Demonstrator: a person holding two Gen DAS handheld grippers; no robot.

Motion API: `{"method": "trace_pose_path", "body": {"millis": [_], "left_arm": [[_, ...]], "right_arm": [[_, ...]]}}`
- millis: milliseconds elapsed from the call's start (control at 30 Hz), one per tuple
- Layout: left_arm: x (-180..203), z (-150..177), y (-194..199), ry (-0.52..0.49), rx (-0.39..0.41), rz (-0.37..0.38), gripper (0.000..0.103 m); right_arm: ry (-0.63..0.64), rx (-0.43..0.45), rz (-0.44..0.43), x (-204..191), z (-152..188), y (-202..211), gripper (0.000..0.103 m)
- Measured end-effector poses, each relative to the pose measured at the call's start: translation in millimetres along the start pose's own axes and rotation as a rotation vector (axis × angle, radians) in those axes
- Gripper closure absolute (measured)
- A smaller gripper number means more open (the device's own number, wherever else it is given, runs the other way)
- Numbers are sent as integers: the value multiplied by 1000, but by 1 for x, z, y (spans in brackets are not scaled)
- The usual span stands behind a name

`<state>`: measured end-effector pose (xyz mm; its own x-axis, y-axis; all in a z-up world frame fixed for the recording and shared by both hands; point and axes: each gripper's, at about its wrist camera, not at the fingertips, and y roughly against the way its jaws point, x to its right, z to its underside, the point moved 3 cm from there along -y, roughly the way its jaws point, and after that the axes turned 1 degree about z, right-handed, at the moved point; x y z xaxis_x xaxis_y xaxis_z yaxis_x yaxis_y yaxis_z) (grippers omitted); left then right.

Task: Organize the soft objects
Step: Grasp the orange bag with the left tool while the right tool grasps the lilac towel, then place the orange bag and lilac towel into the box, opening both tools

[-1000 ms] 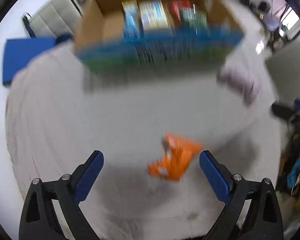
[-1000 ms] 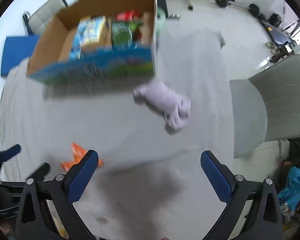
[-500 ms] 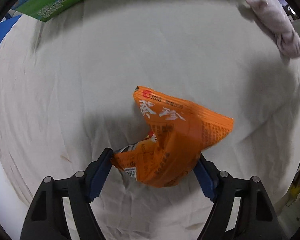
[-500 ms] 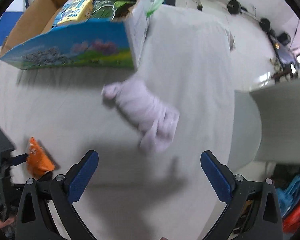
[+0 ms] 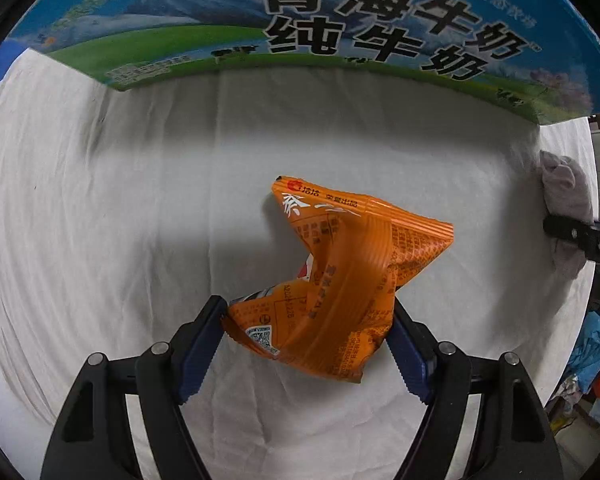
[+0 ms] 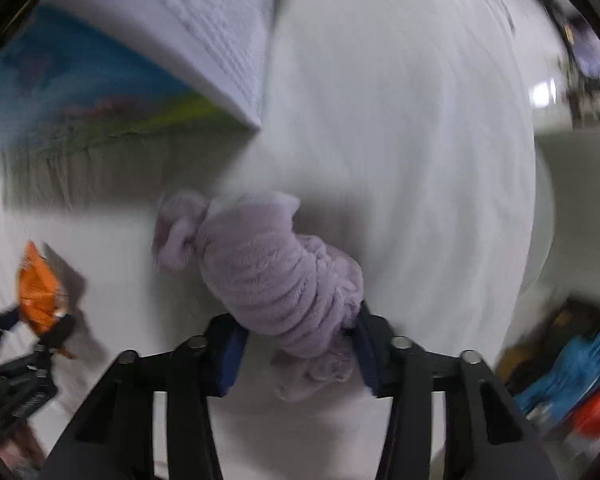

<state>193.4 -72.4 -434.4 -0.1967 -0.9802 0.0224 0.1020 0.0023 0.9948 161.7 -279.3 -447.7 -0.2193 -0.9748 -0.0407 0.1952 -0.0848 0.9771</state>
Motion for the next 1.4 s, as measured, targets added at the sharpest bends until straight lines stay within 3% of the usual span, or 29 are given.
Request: {"method": "trace_pose_path", "body": {"millis": [67,133,233,400,433,567,800,1033,1233,1400], "left_arm": [[3,-2,-2,-6,-6,7,26],[-10,6,-5,-9,-12,12,26],[-16,15,-17,-11,-17,21,26],[-19,16,-22,-22,-13,28,26],[-20,15,-22,-24,-12,29,26],[-22,12,-22,-32,2,31,30],[-31,33,12,-24,41,66,32],[-38,47,80,-15,144,125,32],[-49,50,140,6,213,161,32],[-63,28,182,17,268,170,32]], "right_arm": [[-117,-62,-120,3,10,-3,62],[-190,-71,-219,3,16,-3,58],[-204,-62,-216,0,17,-3,46],[-201,-44,-189,-7,18,-13,46],[-200,-31,-183,-8,24,-13,47],[-166,5,-131,-22,33,-8,67],[-121,19,-144,-46,68,5,71],[-54,93,-206,-72,91,62,72],[19,213,-244,-93,96,138,72],[82,266,-248,-102,69,190,72]]}}
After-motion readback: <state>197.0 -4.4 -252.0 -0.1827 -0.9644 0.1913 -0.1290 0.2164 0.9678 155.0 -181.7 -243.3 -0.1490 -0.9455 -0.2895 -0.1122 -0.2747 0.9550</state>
